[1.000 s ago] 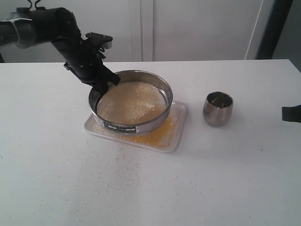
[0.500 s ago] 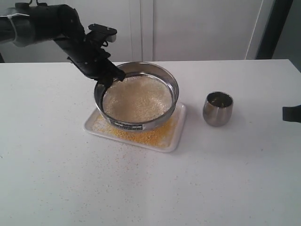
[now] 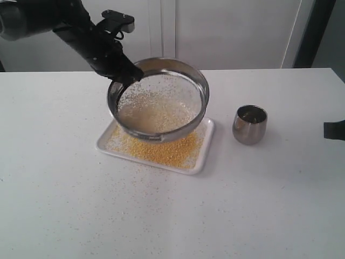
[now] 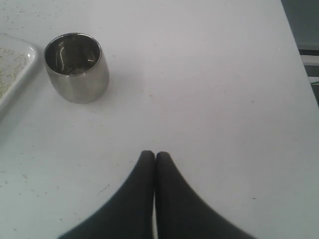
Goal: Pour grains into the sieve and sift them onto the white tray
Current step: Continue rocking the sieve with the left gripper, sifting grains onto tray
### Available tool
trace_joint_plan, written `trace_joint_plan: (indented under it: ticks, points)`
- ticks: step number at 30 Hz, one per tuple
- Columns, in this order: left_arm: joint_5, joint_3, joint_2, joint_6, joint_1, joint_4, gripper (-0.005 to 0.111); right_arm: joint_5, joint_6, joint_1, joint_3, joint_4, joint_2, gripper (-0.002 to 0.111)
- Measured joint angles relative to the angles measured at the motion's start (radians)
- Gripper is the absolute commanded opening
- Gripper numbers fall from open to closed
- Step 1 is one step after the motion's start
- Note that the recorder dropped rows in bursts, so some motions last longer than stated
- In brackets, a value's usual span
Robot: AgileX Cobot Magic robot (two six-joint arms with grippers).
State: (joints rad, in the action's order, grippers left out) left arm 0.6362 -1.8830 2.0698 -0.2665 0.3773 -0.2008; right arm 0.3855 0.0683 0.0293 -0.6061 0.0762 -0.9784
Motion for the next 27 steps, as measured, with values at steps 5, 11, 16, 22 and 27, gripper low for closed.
trace_joint_plan:
  ticks: [5, 11, 16, 22, 27]
  points:
    - [0.115, -0.024, 0.004, 0.096, -0.042, -0.007, 0.000, 0.000, 0.000, 0.000, 0.000, 0.000, 0.000, 0.000]
    - [0.199, -0.032, 0.017, 0.101, -0.038, -0.016, 0.000, 0.000, 0.000, 0.000, 0.000, 0.000, 0.000, 0.000]
    - [0.120, -0.035, 0.024, -0.101, -0.006, -0.015, 0.000, 0.000, 0.000, 0.000, 0.000, 0.000, 0.000, 0.000]
    - [0.206, -0.050, 0.044, 0.016, -0.023, -0.071, 0.000, 0.000, 0.000, 0.000, 0.000, 0.000, 0.000, 0.000]
    - [0.145, -0.060, 0.083, 0.131, -0.006, 0.003, 0.000, 0.000, 0.000, 0.000, 0.000, 0.000, 0.000, 0.000]
